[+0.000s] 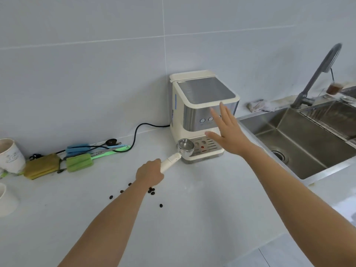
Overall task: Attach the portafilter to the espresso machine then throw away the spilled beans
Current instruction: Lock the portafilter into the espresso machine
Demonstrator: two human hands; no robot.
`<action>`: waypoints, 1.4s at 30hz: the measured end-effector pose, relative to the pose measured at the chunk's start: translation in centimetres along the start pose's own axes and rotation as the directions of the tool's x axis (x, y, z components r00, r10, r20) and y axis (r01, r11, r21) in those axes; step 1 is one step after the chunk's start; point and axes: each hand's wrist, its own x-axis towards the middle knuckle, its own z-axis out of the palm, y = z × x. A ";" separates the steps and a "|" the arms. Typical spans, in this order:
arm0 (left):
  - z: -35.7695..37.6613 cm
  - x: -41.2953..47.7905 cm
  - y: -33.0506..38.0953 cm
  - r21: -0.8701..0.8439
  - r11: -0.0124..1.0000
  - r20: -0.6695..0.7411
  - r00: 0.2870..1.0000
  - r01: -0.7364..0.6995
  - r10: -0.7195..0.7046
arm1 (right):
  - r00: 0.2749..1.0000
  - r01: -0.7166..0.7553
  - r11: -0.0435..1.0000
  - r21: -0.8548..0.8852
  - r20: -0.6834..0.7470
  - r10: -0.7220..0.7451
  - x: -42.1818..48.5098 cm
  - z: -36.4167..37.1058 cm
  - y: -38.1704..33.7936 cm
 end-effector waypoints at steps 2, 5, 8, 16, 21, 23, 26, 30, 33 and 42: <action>0.1 0.9 1.5 -0.003 1.000 -0.011 1.000 0.001 -0.002 | 1.000 0.007 1.000 -0.010 -0.028 -0.007 2.1 -1.8 1.8; 0.6 2.2 3.7 -0.018 0.999 -0.022 0.999 0.031 -0.031 | 0.999 0.046 0.996 -0.082 0.012 -0.045 5.2 -3.2 4.6; 1.0 3.4 5.8 -0.047 0.996 -0.035 0.996 0.075 -0.076 | 0.989 0.108 0.982 -0.154 0.116 -0.090 7.6 -3.8 7.1; 1.2 5.0 9.5 -0.104 0.974 -0.089 0.973 0.202 -0.211 | 0.891 0.445 0.878 -0.174 0.189 -0.414 10.1 -5.0 10.6; 1.2 5.3 10.4 -0.135 0.953 -0.108 0.952 0.270 -0.285 | 0.830 0.544 0.825 -0.152 0.240 -0.503 11.1 -4.8 11.9; 1.2 5.3 10.5 -0.136 0.947 -0.097 0.948 0.289 -0.303 | 0.814 0.567 0.812 -0.140 0.248 -0.526 11.5 -4.7 12.1; 1.0 5.4 10.6 -0.132 0.943 -0.074 0.946 0.304 -0.316 | 0.810 0.568 0.813 -0.129 0.262 -0.525 11.9 -4.5 12.4; 0.6 5.9 10.2 -0.106 0.954 -0.059 0.956 0.279 -0.286 | 0.818 0.559 0.820 -0.122 0.246 -0.520 12.0 -4.2 12.6; -0.1 6.5 9.8 -0.086 0.967 -0.054 0.968 0.241 -0.246 | 0.818 0.561 0.819 -0.120 0.231 -0.527 12.0 -4.2 12.5; -1.9 9.3 8.3 -0.013 0.992 -0.022 0.992 0.127 -0.128 | 0.815 0.579 0.811 -0.088 0.065 -0.575 11.4 -4.0 12.3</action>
